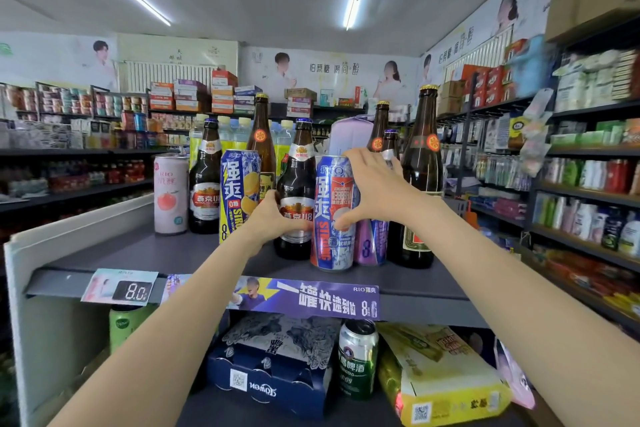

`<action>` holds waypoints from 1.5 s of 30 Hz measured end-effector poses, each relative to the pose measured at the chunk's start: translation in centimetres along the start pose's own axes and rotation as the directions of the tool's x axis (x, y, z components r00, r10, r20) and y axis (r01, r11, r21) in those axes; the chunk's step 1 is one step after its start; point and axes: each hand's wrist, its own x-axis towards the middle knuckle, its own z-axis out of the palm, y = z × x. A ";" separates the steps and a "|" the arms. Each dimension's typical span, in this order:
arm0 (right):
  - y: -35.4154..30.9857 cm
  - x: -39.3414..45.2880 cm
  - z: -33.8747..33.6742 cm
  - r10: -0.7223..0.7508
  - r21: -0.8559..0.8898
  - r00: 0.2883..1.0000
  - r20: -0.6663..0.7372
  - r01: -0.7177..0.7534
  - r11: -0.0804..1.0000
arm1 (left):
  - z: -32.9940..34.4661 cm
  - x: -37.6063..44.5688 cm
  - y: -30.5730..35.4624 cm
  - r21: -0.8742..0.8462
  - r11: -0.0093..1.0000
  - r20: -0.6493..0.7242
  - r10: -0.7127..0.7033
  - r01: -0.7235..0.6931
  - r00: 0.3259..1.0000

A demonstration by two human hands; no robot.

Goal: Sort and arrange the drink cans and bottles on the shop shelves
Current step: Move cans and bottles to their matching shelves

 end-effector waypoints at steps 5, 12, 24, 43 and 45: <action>-0.2 -0.1 -0.1 0.005 0.010 1.000 0.007 -0.005 1.000 | 0.8 -1.2 0.3 0.031 0.999 -0.107 -0.008 0.011 0.994; -0.3 0.0 -0.2 0.019 0.012 1.000 0.006 -0.019 1.000 | 0.3 -2.9 0.9 0.083 0.996 -0.160 -0.011 0.025 0.987; -1.1 0.5 1.0 0.101 0.041 0.991 -0.092 -0.097 0.994 | -4.4 -9.5 2.7 -0.027 0.982 -0.364 0.164 -0.186 0.917; -29.3 -19.8 18.6 0.093 0.860 0.895 0.435 -0.444 0.250 | -11.7 -37.2 -23.3 0.498 0.861 -0.072 0.159 -0.103 0.985; -30.9 -21.9 23.6 0.168 0.830 0.863 0.476 -0.504 0.236 | -10.3 -38.6 -28.7 0.442 0.897 -0.015 0.042 -0.031 0.999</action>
